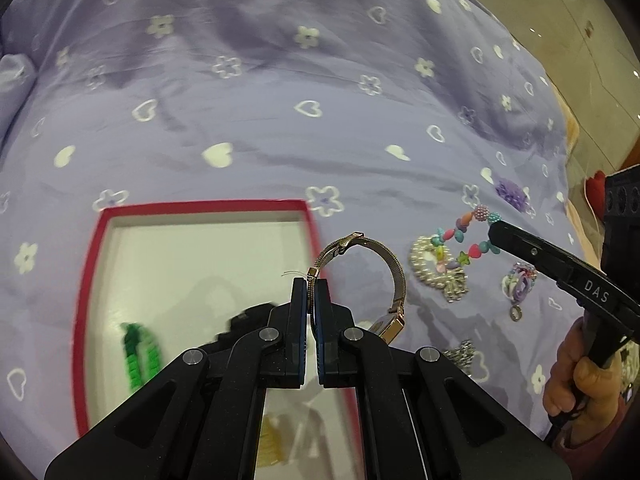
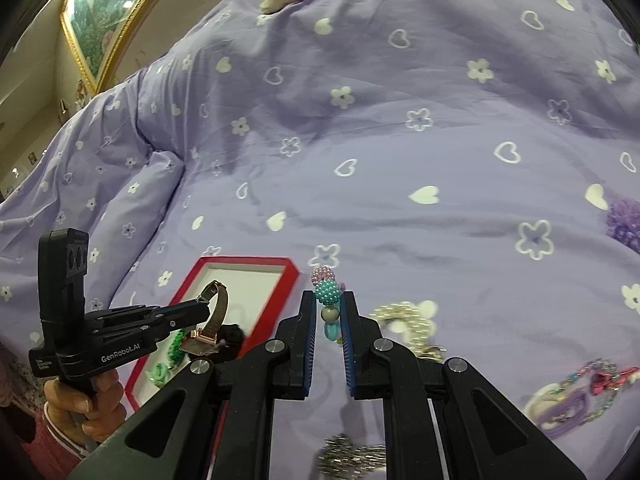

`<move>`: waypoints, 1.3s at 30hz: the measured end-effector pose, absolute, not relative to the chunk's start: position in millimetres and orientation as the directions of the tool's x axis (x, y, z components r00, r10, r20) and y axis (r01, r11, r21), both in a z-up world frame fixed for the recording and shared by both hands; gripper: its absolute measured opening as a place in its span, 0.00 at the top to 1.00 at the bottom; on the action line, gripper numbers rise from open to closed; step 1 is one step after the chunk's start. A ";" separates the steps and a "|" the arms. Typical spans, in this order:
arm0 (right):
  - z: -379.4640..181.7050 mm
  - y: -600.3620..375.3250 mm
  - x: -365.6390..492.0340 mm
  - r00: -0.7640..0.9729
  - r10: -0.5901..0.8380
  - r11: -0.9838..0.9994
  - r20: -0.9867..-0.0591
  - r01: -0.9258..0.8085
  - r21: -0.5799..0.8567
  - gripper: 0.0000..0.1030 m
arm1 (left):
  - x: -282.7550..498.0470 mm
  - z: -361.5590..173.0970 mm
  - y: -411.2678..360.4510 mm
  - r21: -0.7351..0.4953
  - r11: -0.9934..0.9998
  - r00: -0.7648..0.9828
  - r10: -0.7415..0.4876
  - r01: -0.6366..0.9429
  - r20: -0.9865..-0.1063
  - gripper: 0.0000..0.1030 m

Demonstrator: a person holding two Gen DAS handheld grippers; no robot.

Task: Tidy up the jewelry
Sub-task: 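Carry watch and bracelet into the tray and open both tools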

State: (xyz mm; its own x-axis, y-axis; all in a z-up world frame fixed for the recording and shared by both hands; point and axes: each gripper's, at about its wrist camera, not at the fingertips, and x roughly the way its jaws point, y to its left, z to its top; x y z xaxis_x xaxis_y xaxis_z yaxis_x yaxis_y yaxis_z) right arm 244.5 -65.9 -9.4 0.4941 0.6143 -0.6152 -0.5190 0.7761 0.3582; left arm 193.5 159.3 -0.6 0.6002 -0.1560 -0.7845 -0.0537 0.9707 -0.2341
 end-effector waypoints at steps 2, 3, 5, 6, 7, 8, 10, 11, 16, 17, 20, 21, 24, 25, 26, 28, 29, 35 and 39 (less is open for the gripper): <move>-10.0 -57.9 242.7 0.485 0.625 0.767 -0.612 -0.525 0.368 0.89 | 189.5 -1.8 168.7 -0.233 0.970 0.600 -0.144 -0.072 -0.787 0.97; -10.7 -51.9 241.3 0.478 0.632 0.761 -0.610 -0.531 0.372 0.89 | 187.5 -2.6 173.9 -0.232 0.969 0.600 -0.137 -0.083 -0.788 0.97; -11.6 -42.9 239.4 0.470 0.639 0.754 -0.609 -0.540 0.374 0.89 | 183.9 -4.6 184.3 -0.230 0.968 0.600 -0.124 -0.104 -0.790 0.97; -12.4 -36.7 238.4 0.462 0.646 0.747 -0.608 -0.547 0.379 0.89 | 182.5 -5.5 188.9 -0.229 0.967 0.600 -0.117 -0.113 -0.791 0.97; -12.8 -32.2 237.5 0.456 0.651 0.742 -0.607 -0.551 0.381 0.89 | 180.8 -6.8 195.0 -0.226 0.966 0.600 -0.107 -0.127 -0.793 0.97; -13.2 -27.2 236.7 0.451 0.654 0.738 -0.607 -0.556 0.383 0.89 | 179.4 -7.8 199.4 -0.225 0.965 0.599 -0.100 -0.138 -0.794 0.98; -14.0 -16.3 234.5 0.441 0.664 0.728 -0.604 -0.566 0.387 0.89 | 177.6 -10.5 208.7 -0.225 0.962 0.597 -0.089 -0.157 -0.797 0.98; -14.4 -11.6 233.6 0.435 0.669 0.723 -0.603 -0.571 0.390 0.89 | 176.7 -12.4 214.0 -0.223 0.960 0.595 -0.080 -0.170 -0.799 0.98; -15.1 15.3 230.3 0.412 0.688 0.699 -0.597 -0.596 0.395 0.89 | 174.3 -22.3 236.4 -0.218 0.951 0.583 -0.051 -0.220 -0.811 0.98; -15.4 19.7 229.7 0.408 0.691 0.695 -0.596 -0.600 0.396 0.89 | 174.3 -24.5 240.6 -0.214 0.949 0.579 -0.043 -0.231 -0.814 0.98; -16.6 34.8 229.3 0.391 0.704 0.681 -0.593 -0.611 0.405 0.89 | 174.8 -29.7 251.0 -0.211 0.944 0.569 -0.030 -0.254 -0.822 0.98; -17.0 41.2 229.1 0.385 0.708 0.675 -0.592 -0.616 0.406 0.89 | 175.2 -32.0 255.2 -0.209 0.942 0.565 -0.025 -0.264 -0.825 0.98; -19.5 57.1 228.8 0.369 0.718 0.661 -0.590 -0.628 0.411 0.89 | 177.1 -37.4 262.5 -0.202 0.937 0.554 -0.012 -0.284 -0.833 0.98; -20.8 61.9 229.4 0.363 0.721 0.656 -0.590 -0.631 0.414 0.89 | 178.3 -39.2 264.8 -0.200 0.936 0.550 -0.008 -0.290 -0.835 0.98; -22.6 67.2 230.0 0.356 0.724 0.652 -0.591 -0.633 0.417 0.89 | 179.6 -40.8 266.5 -0.196 0.935 0.546 -0.003 -0.295 -0.838 0.98; -28.2 78.8 232.0 0.338 0.730 0.643 -0.594 -0.635 0.428 0.89 | 182.8 -43.9 269.1 -0.187 0.935 0.539 0.005 -0.301 -0.842 0.97; -30.3 82.1 233.0 0.332 0.731 0.641 -0.596 -0.634 0.432 0.89 | 185.0 -45.7 270.3 -0.185 0.935 0.536 0.007 -0.304 -0.844 0.97; -53.3 95.6 243.5 0.312 0.713 0.654 -0.628 -0.619 0.436 0.89 | 200.4 -60.3 275.2 -0.160 0.933 0.503 0.024 -0.321 -0.864 0.97; -71.9 96.9 249.5 0.314 0.665 0.691 -0.678 -0.601 0.400 0.89 | 204.6 -71.6 277.3 -0.156 0.931 0.484 0.025 -0.330 -0.875 0.97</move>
